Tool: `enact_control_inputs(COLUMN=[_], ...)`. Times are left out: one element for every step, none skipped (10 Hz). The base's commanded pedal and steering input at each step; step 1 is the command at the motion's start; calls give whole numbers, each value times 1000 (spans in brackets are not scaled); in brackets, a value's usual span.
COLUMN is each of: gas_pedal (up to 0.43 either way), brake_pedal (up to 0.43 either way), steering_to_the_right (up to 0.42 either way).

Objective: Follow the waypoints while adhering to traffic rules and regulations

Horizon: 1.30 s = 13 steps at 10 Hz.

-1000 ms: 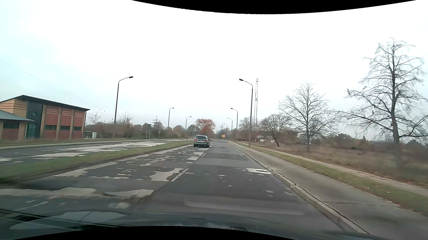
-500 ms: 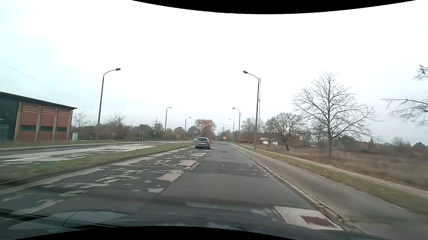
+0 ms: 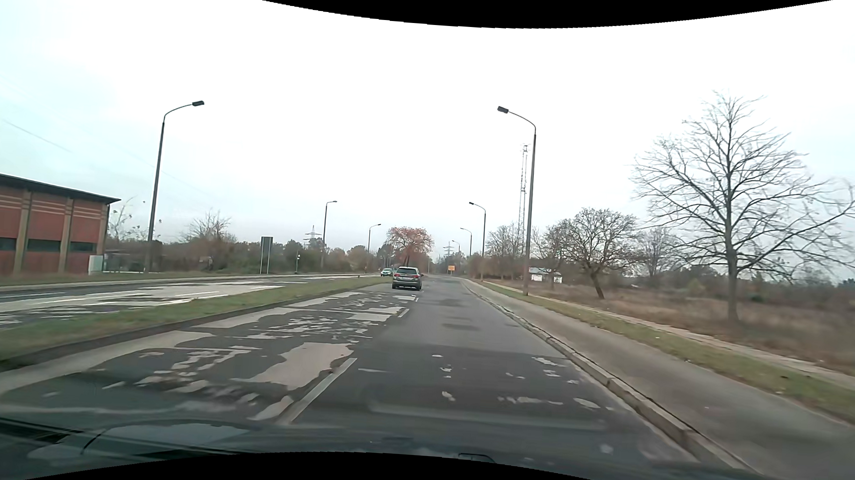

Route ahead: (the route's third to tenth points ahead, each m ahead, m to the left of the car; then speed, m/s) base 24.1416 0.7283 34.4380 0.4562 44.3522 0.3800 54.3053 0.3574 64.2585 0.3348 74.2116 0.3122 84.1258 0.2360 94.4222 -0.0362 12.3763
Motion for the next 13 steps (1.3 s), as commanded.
enact_control_inputs(gas_pedal=[220, 220, 220, 220, 220, 220, 220, 220, 220, 209, 209, 197, 189], brake_pedal=[0, 0, 0, 0, 0, 0, 0, 0, 0, 0, 0, 0, 0], steering_to_the_right=[-4, -4, -5, -5, -4, -4, -4, -4, -4, -4, -4, -4, -4])
